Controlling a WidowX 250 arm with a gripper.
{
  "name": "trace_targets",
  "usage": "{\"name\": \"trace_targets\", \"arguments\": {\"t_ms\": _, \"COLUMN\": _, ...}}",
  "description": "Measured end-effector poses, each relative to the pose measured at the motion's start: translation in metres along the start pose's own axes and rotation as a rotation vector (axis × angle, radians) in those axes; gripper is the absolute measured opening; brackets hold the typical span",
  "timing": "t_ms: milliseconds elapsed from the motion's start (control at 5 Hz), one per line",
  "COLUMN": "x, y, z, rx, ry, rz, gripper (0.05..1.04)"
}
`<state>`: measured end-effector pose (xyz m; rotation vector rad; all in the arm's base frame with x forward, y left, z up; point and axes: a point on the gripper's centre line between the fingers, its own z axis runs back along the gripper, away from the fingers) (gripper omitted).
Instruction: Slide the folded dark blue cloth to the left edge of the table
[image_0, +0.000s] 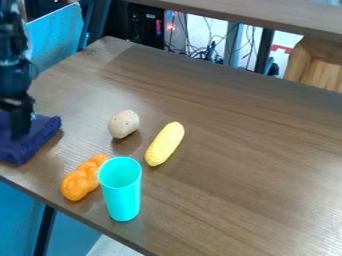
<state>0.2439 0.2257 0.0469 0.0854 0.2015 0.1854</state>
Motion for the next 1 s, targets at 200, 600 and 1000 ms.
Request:
{"name": "trace_targets", "arguments": {"t_ms": 200, "x": 0.018, "y": -0.020, "z": 0.013, "rx": 0.000, "ry": -0.051, "rz": -0.088, "gripper": 1.001}}
{"name": "trace_targets", "arguments": {"t_ms": 600, "x": 0.053, "y": -0.073, "z": 0.047, "rx": -0.030, "ry": -0.153, "rz": -0.250, "gripper": 1.001}}
{"name": "trace_targets", "arguments": {"t_ms": 1000, "x": 0.034, "y": -0.119, "z": 0.064, "rx": -0.076, "ry": -0.103, "rz": -0.309, "gripper": 1.001}}
